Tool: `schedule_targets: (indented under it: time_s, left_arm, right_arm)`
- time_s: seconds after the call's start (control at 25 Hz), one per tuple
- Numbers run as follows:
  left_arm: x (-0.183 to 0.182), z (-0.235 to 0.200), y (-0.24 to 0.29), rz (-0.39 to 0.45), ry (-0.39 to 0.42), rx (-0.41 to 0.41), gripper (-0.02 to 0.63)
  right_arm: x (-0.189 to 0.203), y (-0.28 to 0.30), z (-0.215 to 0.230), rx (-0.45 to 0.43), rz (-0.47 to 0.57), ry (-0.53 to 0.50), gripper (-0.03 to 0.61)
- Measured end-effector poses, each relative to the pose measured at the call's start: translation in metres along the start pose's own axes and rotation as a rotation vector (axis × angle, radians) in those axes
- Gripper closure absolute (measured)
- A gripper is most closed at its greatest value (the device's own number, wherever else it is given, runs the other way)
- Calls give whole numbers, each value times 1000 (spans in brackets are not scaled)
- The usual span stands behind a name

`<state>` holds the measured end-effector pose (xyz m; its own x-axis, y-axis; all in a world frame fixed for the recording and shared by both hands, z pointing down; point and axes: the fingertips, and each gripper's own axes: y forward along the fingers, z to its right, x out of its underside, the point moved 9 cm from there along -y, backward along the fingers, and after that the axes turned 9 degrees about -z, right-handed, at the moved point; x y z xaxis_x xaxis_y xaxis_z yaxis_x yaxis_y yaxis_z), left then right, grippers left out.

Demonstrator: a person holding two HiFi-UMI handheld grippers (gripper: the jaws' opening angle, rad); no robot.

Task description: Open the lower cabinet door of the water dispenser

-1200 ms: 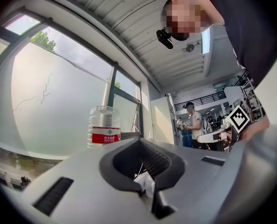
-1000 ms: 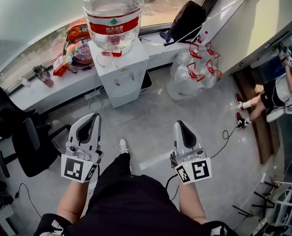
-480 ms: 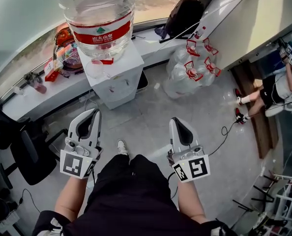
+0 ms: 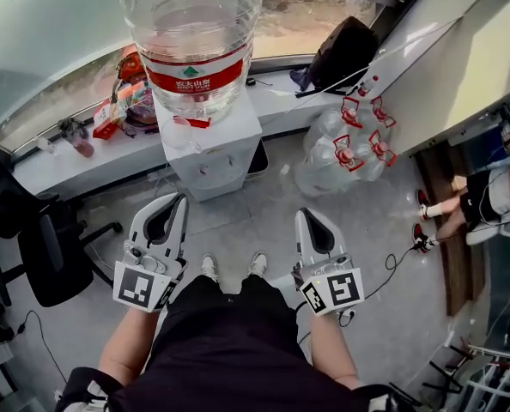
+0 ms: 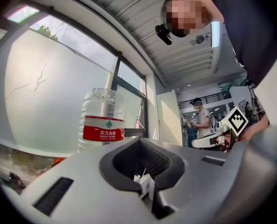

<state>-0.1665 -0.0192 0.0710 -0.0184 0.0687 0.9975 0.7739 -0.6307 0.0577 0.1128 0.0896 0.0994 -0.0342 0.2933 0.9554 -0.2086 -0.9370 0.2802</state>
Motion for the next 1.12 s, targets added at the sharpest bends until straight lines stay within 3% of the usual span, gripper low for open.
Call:
schedule_targets:
  time_s: [0.64, 1.12]
  left_arm:
    - [22, 17, 19, -69, 51, -216, 607]
    - [115, -22, 42, -79, 29, -157, 607]
  right_arm:
    - [8, 60, 58, -241, -80, -92, 574]
    - [77, 143, 66, -264, -87, -155, 574]
